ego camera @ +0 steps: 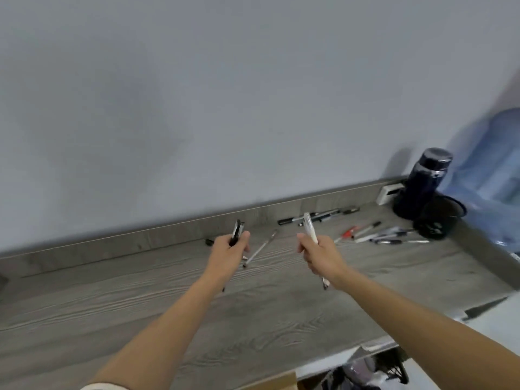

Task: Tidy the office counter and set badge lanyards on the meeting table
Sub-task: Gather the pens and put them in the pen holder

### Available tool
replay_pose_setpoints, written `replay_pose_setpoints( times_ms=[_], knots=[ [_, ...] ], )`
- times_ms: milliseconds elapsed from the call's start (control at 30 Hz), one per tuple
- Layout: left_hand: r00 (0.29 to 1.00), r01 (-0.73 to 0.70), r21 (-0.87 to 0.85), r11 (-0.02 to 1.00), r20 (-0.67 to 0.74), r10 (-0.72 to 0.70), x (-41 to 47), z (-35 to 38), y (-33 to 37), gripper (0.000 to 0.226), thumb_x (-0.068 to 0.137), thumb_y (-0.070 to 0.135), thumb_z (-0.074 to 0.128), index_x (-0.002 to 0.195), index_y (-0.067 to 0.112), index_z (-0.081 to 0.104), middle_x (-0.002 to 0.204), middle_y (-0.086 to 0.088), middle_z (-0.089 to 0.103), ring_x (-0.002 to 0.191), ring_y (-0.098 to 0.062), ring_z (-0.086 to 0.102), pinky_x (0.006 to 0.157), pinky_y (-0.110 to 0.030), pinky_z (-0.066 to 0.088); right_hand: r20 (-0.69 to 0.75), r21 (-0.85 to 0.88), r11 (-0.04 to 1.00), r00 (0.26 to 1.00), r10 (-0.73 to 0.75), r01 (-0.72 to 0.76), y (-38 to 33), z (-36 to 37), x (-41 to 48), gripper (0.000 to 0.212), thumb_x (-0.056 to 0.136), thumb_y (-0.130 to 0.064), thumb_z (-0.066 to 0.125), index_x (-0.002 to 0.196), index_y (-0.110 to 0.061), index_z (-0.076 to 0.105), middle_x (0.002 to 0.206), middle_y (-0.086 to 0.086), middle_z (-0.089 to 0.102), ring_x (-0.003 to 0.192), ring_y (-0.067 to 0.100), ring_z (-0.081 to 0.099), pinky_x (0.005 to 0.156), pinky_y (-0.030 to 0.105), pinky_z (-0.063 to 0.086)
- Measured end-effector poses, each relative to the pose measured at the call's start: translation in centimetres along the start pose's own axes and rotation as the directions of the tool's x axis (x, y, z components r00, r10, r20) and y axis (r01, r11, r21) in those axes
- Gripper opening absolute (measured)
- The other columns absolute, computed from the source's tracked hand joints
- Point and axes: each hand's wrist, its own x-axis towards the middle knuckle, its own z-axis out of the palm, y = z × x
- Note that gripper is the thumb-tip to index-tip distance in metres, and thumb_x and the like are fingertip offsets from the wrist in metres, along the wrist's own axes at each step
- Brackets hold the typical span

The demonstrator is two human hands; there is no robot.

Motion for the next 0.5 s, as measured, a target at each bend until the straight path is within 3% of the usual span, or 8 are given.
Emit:
replay_pose_setpoints(
  times_ms=[167,267,367,500],
  knots=[
    [0.982,-0.047,-0.027,0.999,0.184,0.051,-0.3,8.4,5.2,0.04,0.101,0.03,0.045,0.071,0.006,0.056,0.051,-0.003,0.045,0.041,-0.016,0.041,0.042,-0.025,0.036,-0.183,0.065,0.998,0.983,-0.011,0.023,0.9,-9.5,-2.0,0.042,0.103,-0.026,0.046,0.067,-0.006,0.056,0.051,0.003,0.05,0.046,0.017,0.044,0.047,0.028,0.038],
    [0.962,-0.1,0.018,0.995,0.256,0.092,0.6,11.3,6.7,0.043,0.102,0.031,0.044,0.072,0.004,0.06,0.055,-0.007,0.053,0.049,-0.02,0.051,0.055,-0.033,0.046,-0.245,0.004,1.0,0.969,-0.022,0.024,1.4,-12.9,-2.5,0.045,0.102,-0.027,0.047,0.065,-0.006,0.062,0.06,0.006,0.061,0.057,0.016,0.054,0.06,0.028,0.046],
    [0.936,-0.226,0.151,0.962,0.306,0.171,2.5,15.2,8.9,0.053,0.1,0.04,0.042,0.069,0.003,0.064,0.062,-0.008,0.059,0.059,-0.02,0.056,0.066,-0.034,0.048,-0.343,-0.153,0.987,0.939,-0.018,-0.037,2.2,-17.0,-2.4,0.049,0.101,-0.035,0.045,0.065,-0.009,0.066,0.067,0.003,0.064,0.063,0.014,0.056,0.069,0.03,0.045],
    [0.894,-0.405,0.348,0.845,0.347,0.285,4.5,20.0,12.2,0.058,0.1,0.047,0.033,0.073,0.006,0.063,0.064,-0.004,0.055,0.062,-0.022,0.056,0.061,-0.032,0.043,-0.496,-0.174,0.981,0.868,-0.017,-0.08,2.3,-22.3,-2.4,0.049,0.1,-0.038,0.045,0.066,-0.01,0.066,0.065,0.005,0.059,0.064,0.017,0.055,0.068,0.034,0.045]
  ],
)
